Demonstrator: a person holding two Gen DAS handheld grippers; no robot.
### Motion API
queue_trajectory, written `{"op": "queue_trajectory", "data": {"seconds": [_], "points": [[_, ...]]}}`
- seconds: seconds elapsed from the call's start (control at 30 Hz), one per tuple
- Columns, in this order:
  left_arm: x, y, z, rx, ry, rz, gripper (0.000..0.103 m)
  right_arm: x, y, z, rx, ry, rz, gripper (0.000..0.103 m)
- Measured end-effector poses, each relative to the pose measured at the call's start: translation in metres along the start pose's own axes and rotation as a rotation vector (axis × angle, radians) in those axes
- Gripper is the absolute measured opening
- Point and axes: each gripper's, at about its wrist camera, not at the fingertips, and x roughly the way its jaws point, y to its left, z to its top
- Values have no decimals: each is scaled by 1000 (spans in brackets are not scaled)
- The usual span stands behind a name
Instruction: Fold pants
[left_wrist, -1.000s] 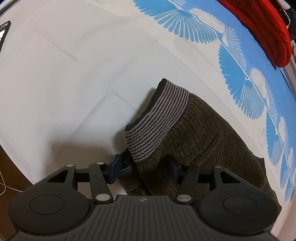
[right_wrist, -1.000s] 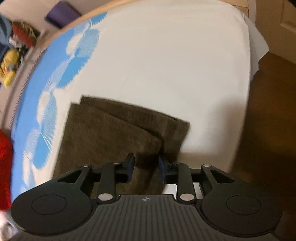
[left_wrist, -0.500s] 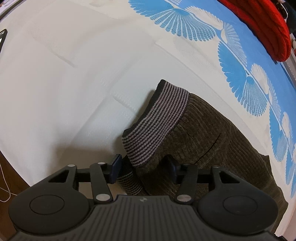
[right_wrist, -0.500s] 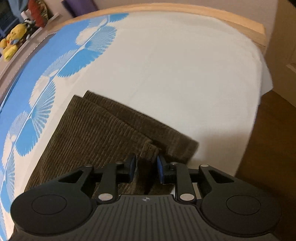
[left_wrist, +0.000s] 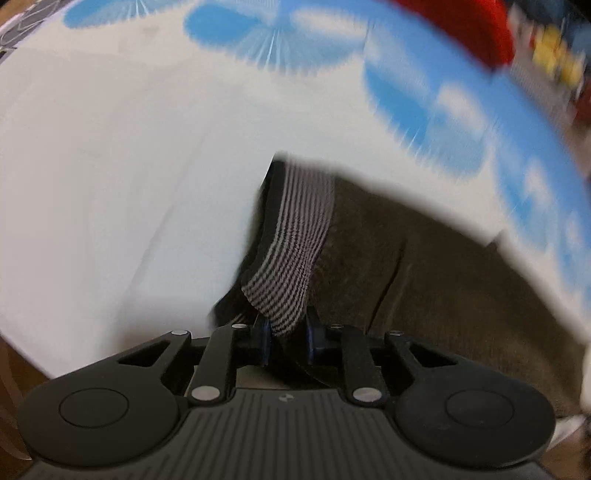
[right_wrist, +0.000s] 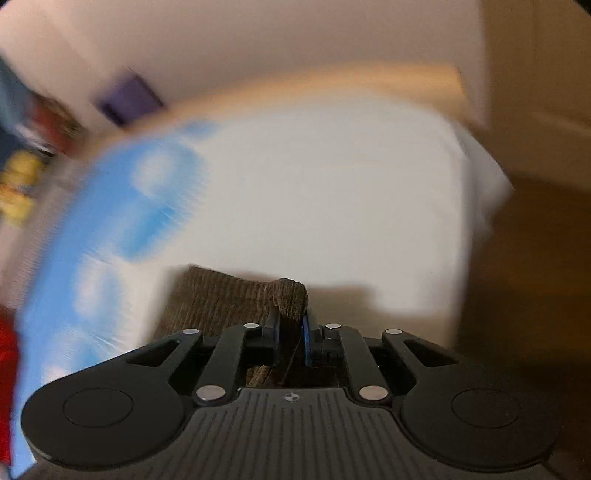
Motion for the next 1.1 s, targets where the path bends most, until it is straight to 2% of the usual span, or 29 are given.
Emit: {"op": "queue_trajectory", "data": {"seconds": [0.07,0.1,0.13,0.17,0.23,0.33,0.4,0.47,0.53,0.6,0.7,0.8,0.93,0.97,1.0,1.03,1.1], "points": [[8,3,-3,32,49,7,22,22,0,-3,-82,99,-49,13],[8,3,-4,47,55,7,29,28,1,-4,-126,116,-90,13],[7,4,-4,46,57,13,32,31,1,-5,-147,122,-99,13],[4,6,-4,32,57,14,41,30,0,-5,-146,121,-93,14],[-5,10,-3,14,28,16,44,29,-1,-4,-139,120,-95,15],[-34,13,0,-24,-126,54,46,21,11,-2,-174,75,-118,19],[-53,7,2,-4,-256,77,43,8,21,-2,-226,-15,-144,19],[-63,-5,4,38,-340,35,43,-1,27,-2,-277,-93,-136,19],[-64,-19,6,82,-357,-13,39,-9,33,-2,-314,-144,-124,19],[-57,-40,6,153,-356,-20,35,-14,38,-4,-322,-157,-70,19],[-43,-68,4,272,-332,19,35,-21,62,-14,-356,-120,80,20],[-21,-83,0,361,-276,57,35,-27,107,-42,-525,-80,216,20],[0,-74,-5,425,-190,95,35,-32,179,-103,-815,6,364,20],[14,-68,-5,419,-122,144,30,-34,194,-117,-867,25,400,18],[28,-59,-4,407,-59,200,13,-36,211,-135,-918,45,445,17],[30,-56,-5,416,-58,229,11,-39,227,-148,-955,67,484,15],[28,-53,-3,378,-59,208,11,-40,258,-175,-1009,130,562,15]]}}
